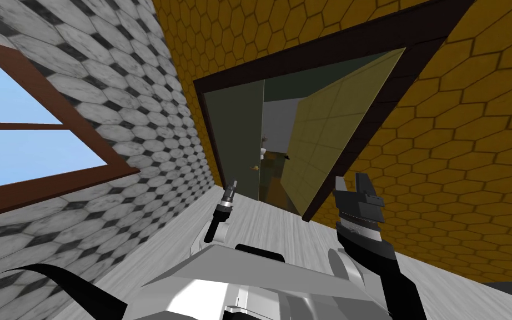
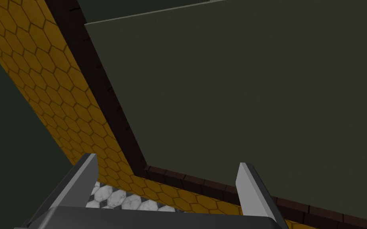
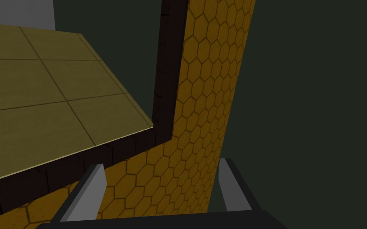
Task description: Push the door open
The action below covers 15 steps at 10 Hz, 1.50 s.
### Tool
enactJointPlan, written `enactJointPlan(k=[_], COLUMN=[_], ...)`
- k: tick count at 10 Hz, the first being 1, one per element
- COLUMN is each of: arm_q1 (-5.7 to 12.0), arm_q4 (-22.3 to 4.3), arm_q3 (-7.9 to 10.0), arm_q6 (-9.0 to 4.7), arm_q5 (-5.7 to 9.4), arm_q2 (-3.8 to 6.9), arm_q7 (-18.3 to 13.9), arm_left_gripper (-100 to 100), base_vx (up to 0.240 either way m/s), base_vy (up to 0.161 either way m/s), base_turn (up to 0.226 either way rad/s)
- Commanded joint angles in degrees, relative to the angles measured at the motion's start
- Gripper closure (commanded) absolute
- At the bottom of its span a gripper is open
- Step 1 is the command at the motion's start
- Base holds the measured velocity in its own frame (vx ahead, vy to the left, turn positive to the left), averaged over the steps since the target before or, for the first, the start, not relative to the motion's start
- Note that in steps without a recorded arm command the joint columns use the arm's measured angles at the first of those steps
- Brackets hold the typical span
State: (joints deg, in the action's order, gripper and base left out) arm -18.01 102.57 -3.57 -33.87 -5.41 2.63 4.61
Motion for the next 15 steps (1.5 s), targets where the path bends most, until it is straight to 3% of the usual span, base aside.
enactJointPlan(k=[1,5,15], arm_q1=[1.42,3.09,9.96], arm_q4=[-2.86,-7.59,-24.22], arm_q3=[-0.02,-0.26,-1.24], arm_q6=[-0.67,-1.37,-4.24], arm_q5=[0.25,0.43,1.17], arm_q2=[0.48,0.77,1.48], arm_q7=[-0.63,-1.21,-3.59], arm_left_gripper=[-100,-100,-100], base_vx=[0.102,0.066,0.078], base_vy=[0.038,0.012,0.016], base_turn=[0.001,0.0,0.001])
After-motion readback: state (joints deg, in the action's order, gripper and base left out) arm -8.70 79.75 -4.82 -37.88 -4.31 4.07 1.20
